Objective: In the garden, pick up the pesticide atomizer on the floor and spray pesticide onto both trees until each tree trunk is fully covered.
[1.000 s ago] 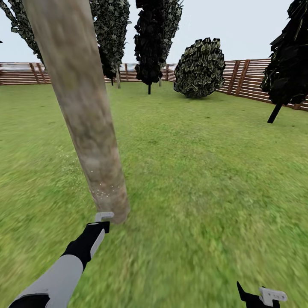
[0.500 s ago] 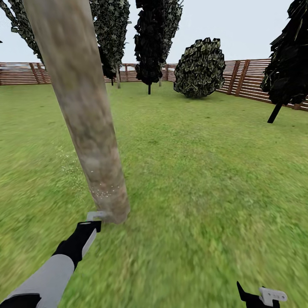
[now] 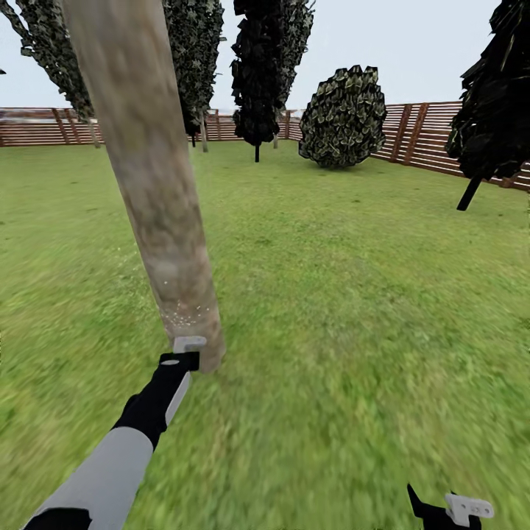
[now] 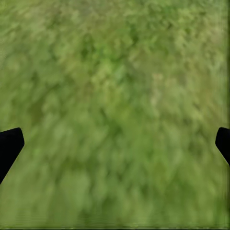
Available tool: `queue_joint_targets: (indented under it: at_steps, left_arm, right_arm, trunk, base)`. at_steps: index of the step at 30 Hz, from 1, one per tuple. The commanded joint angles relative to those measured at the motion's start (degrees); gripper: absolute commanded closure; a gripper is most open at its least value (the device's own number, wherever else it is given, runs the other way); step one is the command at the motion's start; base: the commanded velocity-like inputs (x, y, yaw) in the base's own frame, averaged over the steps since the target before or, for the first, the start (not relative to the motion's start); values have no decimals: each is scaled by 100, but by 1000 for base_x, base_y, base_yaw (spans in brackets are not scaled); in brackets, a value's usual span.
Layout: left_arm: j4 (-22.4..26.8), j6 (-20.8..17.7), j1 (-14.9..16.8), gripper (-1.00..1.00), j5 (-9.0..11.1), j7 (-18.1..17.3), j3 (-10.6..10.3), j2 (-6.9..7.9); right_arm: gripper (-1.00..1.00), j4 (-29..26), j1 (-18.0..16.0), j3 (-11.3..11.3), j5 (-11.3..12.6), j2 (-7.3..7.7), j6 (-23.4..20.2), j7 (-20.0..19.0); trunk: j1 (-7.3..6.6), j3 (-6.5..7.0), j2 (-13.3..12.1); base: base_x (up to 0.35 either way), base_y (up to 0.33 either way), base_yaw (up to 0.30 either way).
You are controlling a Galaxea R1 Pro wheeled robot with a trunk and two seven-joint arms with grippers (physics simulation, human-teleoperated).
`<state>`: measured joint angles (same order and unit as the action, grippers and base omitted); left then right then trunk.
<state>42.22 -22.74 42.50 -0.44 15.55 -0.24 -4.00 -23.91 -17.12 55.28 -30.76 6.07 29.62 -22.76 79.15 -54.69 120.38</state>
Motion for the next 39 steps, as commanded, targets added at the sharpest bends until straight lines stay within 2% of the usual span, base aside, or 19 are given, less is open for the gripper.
queue_joint_targets:
  at_steps: [1, 5, 7, 8, 10, 12, 13, 15, 17, 18, 20, 28, 34, 39]
  left_arm:
    - [12, -7, 6, 100, -9, 2, -75, -6]
    - [310, -119, 13, 100, 1, 2, -149, 21]
    - [640, -531, 13, 100, 22, 1, -117, 69]
    - [936, -722, 2, 100, 25, -5, -11, 89]
    - [1143, -850, -3, 100, 26, -20, 140, 97]
    - [1205, -985, -13, 100, 28, -27, 161, 85]
    - [1222, -1032, -23, 100, 14, -27, 154, 33]
    - [1232, -1046, -1, 100, 21, -32, 72, -57]
    - [1243, -1056, 14, 100, 34, -34, -107, -153]
    - [1348, -1185, 19, 100, 51, -34, -186, -203]
    - [1614, -1389, -8, 100, 66, -47, -196, -180]
    - [1969, -1476, -42, 100, 37, -52, -143, -106]
    - [2009, -1484, 5, 100, 41, -17, -205, -192]
    - [2117, -1645, 143, 100, 55, -8, -184, -199]
  right_arm:
    - [-100, 0, 0, 0, 0, 0, 0, 0]
    - [-100, 0, 0, 0, 0, 0, 0, 0]
    - [-100, 1, 0, 0, 0, 0, 0, 0]
    - [-100, 3, 3, 0, 0, 0, 0, 0]
    - [-100, 7, 4, 0, 0, 0, 0, 0]
    - [-100, 7, 2, 0, 0, 0, 0, 0]
    - [-100, 7, 1, 0, 0, 0, 0, 0]
    - [-100, 4, 3, 0, 0, 0, 0, 0]
    - [-100, 2, 1, 0, 0, 0, 0, 0]
    - [-100, 5, 4, 0, 0, 0, 0, 0]
    - [-100, 2, 2, 0, 0, 0, 0, 0]
    - [-100, 6, 0, 0, 0, 0, 0, 0]
    - [-100, 9, 1, 0, 0, 0, 0, 0]
    - [-100, 26, -1, 0, 0, -7, 0, 0]
  trunk:
    - [0, 0, 0]
    - [0, 0, 0]
    - [0, 0, 0]
    - [0, 0, 0]
    - [0, 0, 0]
    - [0, 0, 0]
    - [0, 0, 0]
    - [0, 0, 0]
    - [0, 0, 0]
    - [0, 0, 0]
    - [0, 0, 0]
    - [0, 0, 0]
    - [0, 0, 0]
    - [0, 0, 0]
  base:
    - [-86, 0, 0]
    - [-19, 0, 0]
    - [-2, 0, 0]
    - [0, 0, 0]
    - [0, 0, 0]
    - [0, 0, 0]
    - [0, 0, 0]
    - [0, 0, 0]
    - [0, 0, 0]
    - [0, 0, 0]
    - [0, 0, 0]
    - [-187, 91, 0]
    - [-21, 11, 0]
    - [0, 0, 0]
